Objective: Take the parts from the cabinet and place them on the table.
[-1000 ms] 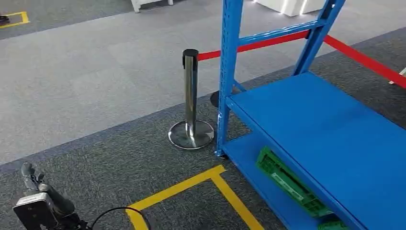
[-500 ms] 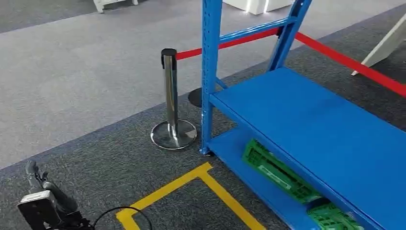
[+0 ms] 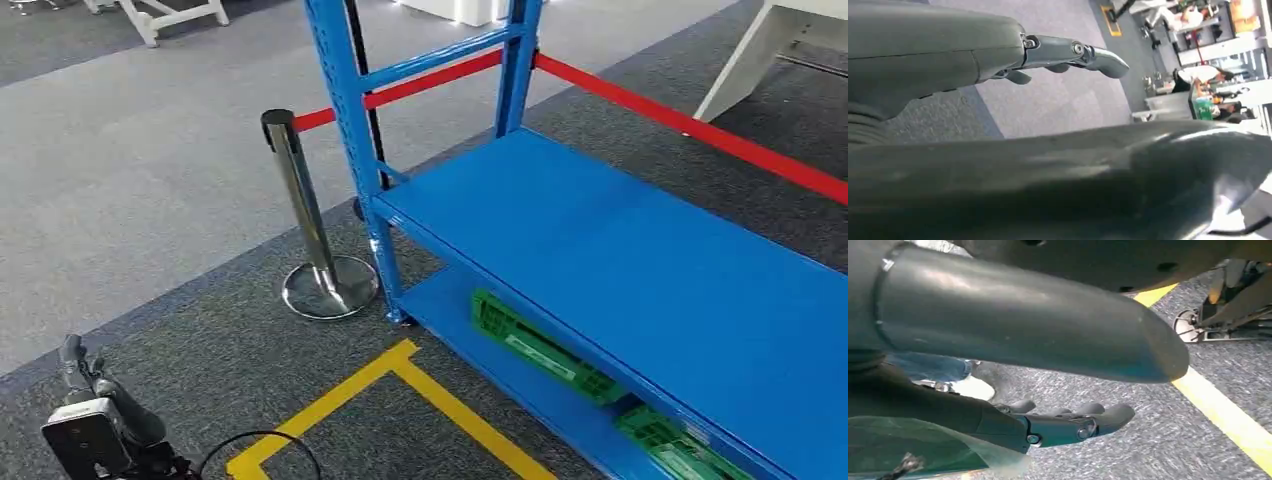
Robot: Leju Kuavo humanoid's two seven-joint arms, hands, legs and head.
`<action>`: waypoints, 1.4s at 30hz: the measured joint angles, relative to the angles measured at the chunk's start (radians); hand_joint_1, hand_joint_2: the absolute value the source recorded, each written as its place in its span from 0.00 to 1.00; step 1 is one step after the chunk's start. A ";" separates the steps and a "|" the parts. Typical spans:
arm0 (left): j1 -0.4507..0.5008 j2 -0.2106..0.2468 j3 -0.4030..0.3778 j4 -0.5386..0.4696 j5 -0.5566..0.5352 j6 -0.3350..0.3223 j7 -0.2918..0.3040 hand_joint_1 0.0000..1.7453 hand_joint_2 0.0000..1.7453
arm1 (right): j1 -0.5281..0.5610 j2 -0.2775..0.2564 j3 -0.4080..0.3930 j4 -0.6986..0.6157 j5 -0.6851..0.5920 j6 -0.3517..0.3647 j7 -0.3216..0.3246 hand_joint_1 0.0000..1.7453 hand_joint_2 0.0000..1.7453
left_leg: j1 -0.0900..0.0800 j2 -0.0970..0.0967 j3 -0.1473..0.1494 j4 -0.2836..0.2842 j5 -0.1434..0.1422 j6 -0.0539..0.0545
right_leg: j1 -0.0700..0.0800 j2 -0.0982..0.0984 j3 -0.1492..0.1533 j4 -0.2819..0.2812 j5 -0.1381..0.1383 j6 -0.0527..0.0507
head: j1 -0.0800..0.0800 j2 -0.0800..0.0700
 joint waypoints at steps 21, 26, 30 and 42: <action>0.001 0.003 -0.005 0.002 -0.005 0.003 0.009 0.00 0.00 | -0.002 0.005 0.000 -0.008 0.000 0.011 0.000 0.00 0.00 | -0.011 0.057 0.119 -0.283 0.119 0.019 | 0.000 -0.074 0.006 0.000 -0.013 0.028 | 0.008 0.000; -0.001 0.003 -0.006 0.002 -0.005 0.004 0.009 0.00 0.00 | 0.003 0.007 0.000 -0.008 -0.001 0.013 0.000 0.00 0.00 | -0.003 0.031 0.113 -0.247 0.079 -0.004 | -0.004 -0.048 0.006 -0.004 -0.005 0.000 | 0.005 0.000; 0.002 0.005 -0.005 0.003 -0.006 0.005 0.009 0.00 0.00 | 0.001 0.007 0.000 -0.010 -0.001 0.014 0.000 0.00 0.00 | 0.000 0.001 -0.009 0.028 -0.039 -0.008 | -0.002 -0.016 0.000 -0.003 -0.001 -0.006 | 0.004 0.000; -0.001 0.009 -0.008 0.003 -0.005 0.008 0.010 0.00 0.00 | 0.004 0.013 0.000 -0.013 -0.002 0.014 0.000 0.00 0.00 | 0.001 -0.041 0.122 -0.296 0.126 0.033 | 0.000 0.051 -0.024 0.001 0.007 0.027 | 0.004 0.000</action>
